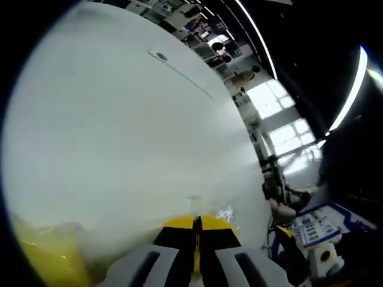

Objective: Compare the silicone blocks by pressing each to a similar depth, holding the contact briefly, and releasing to observe deformation and rebound differences across the visible hardness samples.

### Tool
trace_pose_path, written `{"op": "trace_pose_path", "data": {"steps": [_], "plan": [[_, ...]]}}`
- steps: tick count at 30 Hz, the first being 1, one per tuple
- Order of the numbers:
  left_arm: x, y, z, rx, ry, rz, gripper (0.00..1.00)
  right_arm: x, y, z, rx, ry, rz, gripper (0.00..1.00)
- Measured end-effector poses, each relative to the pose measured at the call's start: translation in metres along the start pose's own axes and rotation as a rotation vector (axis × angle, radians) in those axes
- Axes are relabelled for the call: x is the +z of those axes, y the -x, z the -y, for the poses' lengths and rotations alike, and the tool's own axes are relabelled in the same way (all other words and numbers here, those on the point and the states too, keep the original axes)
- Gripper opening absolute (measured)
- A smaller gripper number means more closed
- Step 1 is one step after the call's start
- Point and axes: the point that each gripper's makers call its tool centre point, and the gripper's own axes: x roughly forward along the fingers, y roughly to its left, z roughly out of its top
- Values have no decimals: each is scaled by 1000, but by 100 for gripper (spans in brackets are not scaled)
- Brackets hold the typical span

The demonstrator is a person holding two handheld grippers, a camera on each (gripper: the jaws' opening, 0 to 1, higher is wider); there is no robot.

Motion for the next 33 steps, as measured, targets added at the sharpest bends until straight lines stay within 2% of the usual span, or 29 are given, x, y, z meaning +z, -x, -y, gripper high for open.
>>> {"op": "trace_pose_path", "data": {"steps": [5,6,7,9,11,13,15,18,24,27,33], "plan": [[1,2,9,-22,7,10,0,0,1,1,-5,1,2,96],[1,2,10,-19,-10,11,0,0,1,1,-5,0,1,96],[1,3,8,-9,-71,13,0,0,1,1,-5,1,2,96],[2,3,21,-72,-148,37,0,0,1,0,-3,7,1,96],[0,5,19,-48,-129,31,0,0,1,0,-3,14,1,96],[0,8,19,-53,-89,24,0,0,1,1,-4,11,3,96],[0,9,20,-58,-103,28,0,0,2,2,-7,10,3,96],[-1,12,20,-62,-75,37,0,1,2,2,-10,10,9,96],[-2,17,25,-56,-133,59,0,0,4,3,-17,9,12,96],[-2,23,30,-56,-134,80,0,2,4,5,-30,26,19,96],[4,33,44,-73,-219,111,0,3,2,4,-27,42,16,96]]}}
